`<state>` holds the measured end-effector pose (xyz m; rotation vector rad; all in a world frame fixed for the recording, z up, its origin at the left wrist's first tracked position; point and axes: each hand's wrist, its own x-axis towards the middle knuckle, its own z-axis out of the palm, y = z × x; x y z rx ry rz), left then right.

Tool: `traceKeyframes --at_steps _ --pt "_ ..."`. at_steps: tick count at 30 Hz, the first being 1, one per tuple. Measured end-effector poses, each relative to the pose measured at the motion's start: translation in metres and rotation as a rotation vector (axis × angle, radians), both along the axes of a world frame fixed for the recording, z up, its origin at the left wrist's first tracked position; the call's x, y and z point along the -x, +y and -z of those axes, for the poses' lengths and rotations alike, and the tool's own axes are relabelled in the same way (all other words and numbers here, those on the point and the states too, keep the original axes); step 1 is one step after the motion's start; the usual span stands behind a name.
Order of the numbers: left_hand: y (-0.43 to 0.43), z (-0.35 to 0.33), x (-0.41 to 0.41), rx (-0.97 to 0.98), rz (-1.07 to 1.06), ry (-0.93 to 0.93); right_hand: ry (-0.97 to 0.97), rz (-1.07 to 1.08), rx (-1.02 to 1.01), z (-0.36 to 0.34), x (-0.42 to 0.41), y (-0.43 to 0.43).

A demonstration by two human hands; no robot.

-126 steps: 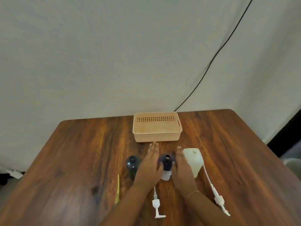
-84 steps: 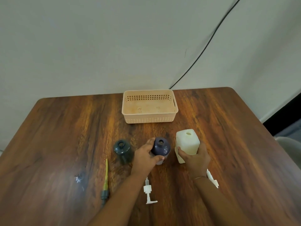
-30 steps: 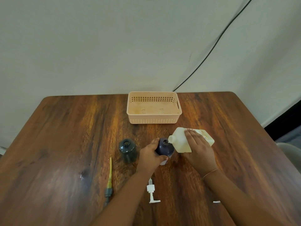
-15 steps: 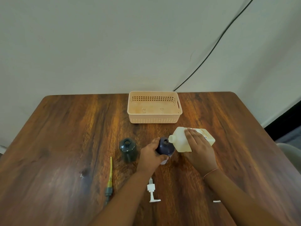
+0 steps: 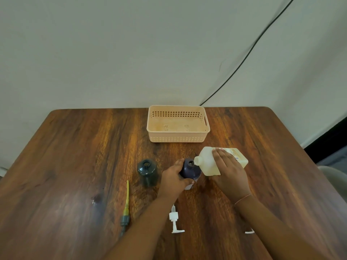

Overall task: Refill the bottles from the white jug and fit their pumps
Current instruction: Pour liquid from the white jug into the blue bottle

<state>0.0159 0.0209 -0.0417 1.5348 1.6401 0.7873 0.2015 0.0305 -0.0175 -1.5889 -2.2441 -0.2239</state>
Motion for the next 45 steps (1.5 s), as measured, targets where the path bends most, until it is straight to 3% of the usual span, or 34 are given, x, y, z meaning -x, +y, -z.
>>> traceKeyframes --at_steps 13,19,23,26,45 --pt "0.0 0.002 0.0 0.006 -0.014 -0.037 0.096 0.019 -0.003 0.003 0.002 -0.001" --pt "0.0 0.002 0.0 -0.013 -0.028 -0.017 0.526 0.279 0.15 0.023 0.004 -0.006" --pt "0.0 0.003 0.0 -0.004 -0.033 -0.053 0.841 0.472 0.065 0.037 0.008 -0.011" --pt "0.001 0.004 0.0 -0.007 -0.035 -0.058 0.969 0.505 0.079 0.047 0.007 -0.015" --pt "0.0 0.013 0.0 -0.043 -0.02 -0.075 0.983 0.494 0.111 0.063 -0.005 -0.025"
